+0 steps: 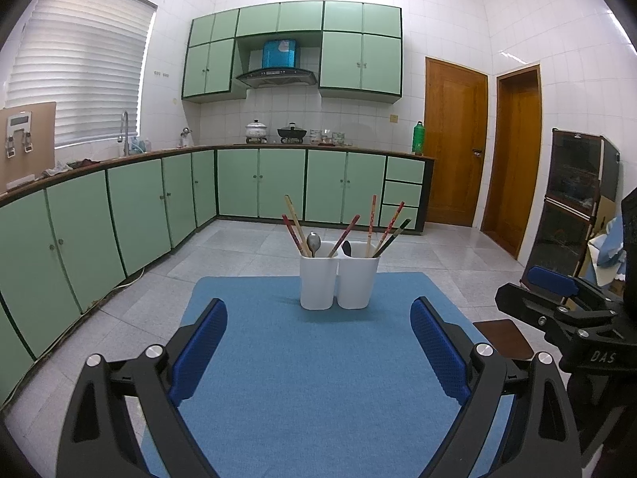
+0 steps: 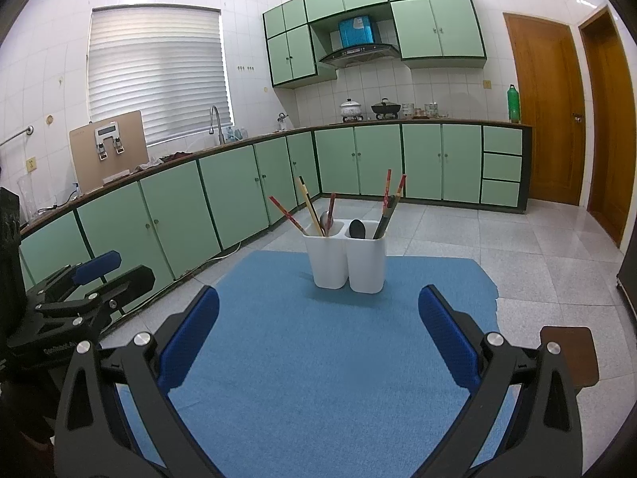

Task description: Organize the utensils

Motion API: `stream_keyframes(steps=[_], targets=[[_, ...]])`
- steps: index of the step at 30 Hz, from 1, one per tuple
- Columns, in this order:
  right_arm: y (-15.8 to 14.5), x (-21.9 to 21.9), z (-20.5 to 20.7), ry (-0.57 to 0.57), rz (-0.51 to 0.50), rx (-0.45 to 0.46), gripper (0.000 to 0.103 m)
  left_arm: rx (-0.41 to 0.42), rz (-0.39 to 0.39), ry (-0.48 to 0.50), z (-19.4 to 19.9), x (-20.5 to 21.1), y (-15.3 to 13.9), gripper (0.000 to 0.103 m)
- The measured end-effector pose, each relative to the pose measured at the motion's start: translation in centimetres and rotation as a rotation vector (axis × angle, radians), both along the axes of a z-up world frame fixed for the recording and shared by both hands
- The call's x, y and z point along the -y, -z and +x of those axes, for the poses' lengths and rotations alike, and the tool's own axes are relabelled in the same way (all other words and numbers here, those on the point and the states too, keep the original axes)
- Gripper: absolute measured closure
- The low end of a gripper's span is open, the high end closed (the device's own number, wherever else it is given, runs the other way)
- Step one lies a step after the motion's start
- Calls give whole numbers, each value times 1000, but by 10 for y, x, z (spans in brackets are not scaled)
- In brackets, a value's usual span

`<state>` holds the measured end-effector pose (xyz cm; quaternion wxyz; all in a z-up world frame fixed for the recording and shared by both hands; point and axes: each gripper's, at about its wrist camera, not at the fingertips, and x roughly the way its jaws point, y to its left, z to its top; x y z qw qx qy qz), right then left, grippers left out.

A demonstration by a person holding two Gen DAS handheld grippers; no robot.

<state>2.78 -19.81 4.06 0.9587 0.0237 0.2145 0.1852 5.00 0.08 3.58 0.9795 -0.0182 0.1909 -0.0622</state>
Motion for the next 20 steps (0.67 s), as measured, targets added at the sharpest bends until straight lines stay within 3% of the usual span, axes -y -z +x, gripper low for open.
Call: stream_keyframes(steps=[20], targets=[[4, 7, 4, 3, 7, -9, 6, -9, 14, -17, 2, 4, 0, 12]])
